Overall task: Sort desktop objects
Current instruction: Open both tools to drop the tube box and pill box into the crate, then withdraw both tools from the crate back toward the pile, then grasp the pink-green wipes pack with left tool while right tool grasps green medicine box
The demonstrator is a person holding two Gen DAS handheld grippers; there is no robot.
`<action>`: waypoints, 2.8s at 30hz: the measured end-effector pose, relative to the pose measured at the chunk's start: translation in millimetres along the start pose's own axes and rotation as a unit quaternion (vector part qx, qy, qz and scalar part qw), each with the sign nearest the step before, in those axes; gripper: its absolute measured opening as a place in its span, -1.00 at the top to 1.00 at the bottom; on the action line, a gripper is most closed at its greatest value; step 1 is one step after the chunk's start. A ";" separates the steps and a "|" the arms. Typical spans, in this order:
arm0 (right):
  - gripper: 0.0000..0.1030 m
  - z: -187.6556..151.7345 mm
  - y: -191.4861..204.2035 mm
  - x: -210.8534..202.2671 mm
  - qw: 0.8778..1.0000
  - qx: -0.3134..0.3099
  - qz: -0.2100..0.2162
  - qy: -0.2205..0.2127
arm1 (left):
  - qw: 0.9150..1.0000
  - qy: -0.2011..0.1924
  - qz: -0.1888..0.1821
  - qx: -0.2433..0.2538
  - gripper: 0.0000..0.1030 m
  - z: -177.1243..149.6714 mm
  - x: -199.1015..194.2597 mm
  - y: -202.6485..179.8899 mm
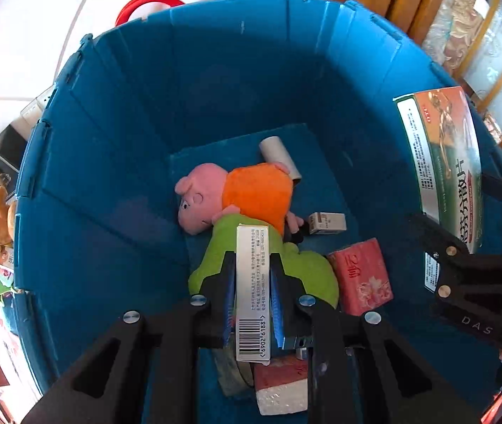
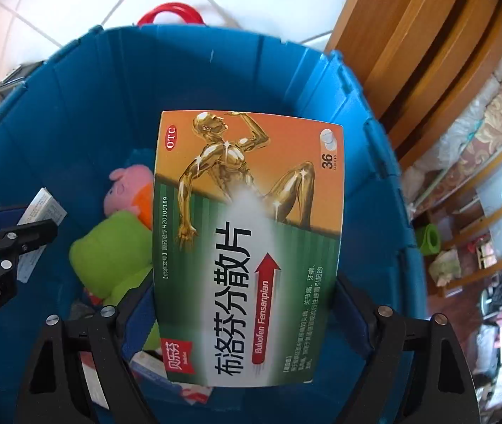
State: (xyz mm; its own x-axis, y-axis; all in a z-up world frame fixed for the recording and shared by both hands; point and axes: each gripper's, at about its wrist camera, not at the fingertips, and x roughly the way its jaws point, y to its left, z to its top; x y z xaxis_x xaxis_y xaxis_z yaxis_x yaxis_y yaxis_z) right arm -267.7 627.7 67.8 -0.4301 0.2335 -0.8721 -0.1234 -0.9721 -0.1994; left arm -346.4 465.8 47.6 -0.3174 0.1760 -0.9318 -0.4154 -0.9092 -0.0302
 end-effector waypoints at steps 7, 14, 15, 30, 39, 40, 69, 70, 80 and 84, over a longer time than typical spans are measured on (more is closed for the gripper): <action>-0.70 8.6 -0.6 4.3 0.999 -0.018 -0.031 -0.023 | 1.000 -0.015 0.024 -0.001 0.33 8.7 -3.1 0.8; -1.00 20.2 0.2 -7.6 0.995 -0.034 -0.072 -0.063 | 0.999 -0.025 0.036 -0.007 -0.12 13.6 -8.4 4.8; -1.00 21.7 -0.2 -9.9 0.993 -0.036 -0.087 -0.070 | 0.999 -0.024 0.037 -0.008 -0.13 14.2 -9.1 5.8; -1.00 15.7 -1.0 -52.4 0.994 -0.027 -0.060 -0.088 | 0.999 -0.020 0.028 0.019 -0.13 2.7 -38.4 1.5; -1.00 -8.0 -2.9 -95.7 0.995 0.005 0.014 -0.101 | 0.999 -0.036 -0.017 0.032 -0.13 -29.2 -90.0 16.6; -1.00 -12.6 -1.4 -102.3 0.994 0.009 0.027 -0.107 | 0.998 -0.044 -0.024 0.031 -0.13 -34.5 -98.6 20.5; -1.00 -55.0 344.9 -175.3 0.914 -0.012 0.296 -0.278 | 0.946 -0.192 0.157 -0.209 -0.13 -305.6 -90.0 358.7; -1.00 -55.0 358.8 -165.8 0.917 -0.018 0.296 -0.268 | 0.946 -0.186 0.156 -0.216 -0.13 -311.5 -80.5 364.4; -1.00 -76.0 412.0 -19.9 0.966 -0.035 0.209 -0.145 | 0.954 -0.109 0.097 -0.260 -0.13 -345.7 21.3 373.7; -1.00 -90.3 419.6 32.1 0.979 -0.065 0.172 -0.093 | 0.959 -0.079 0.062 -0.265 -0.13 -338.6 55.1 363.8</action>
State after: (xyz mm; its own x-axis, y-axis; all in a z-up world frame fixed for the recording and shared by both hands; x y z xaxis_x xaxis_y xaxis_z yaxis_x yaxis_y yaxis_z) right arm -252.5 225.4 -84.2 -0.5823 -0.1198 -0.8041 0.1665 -0.9857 0.0263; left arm -226.4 16.9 -137.2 -0.4788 0.0701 -0.8751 0.1134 -0.9835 -0.1408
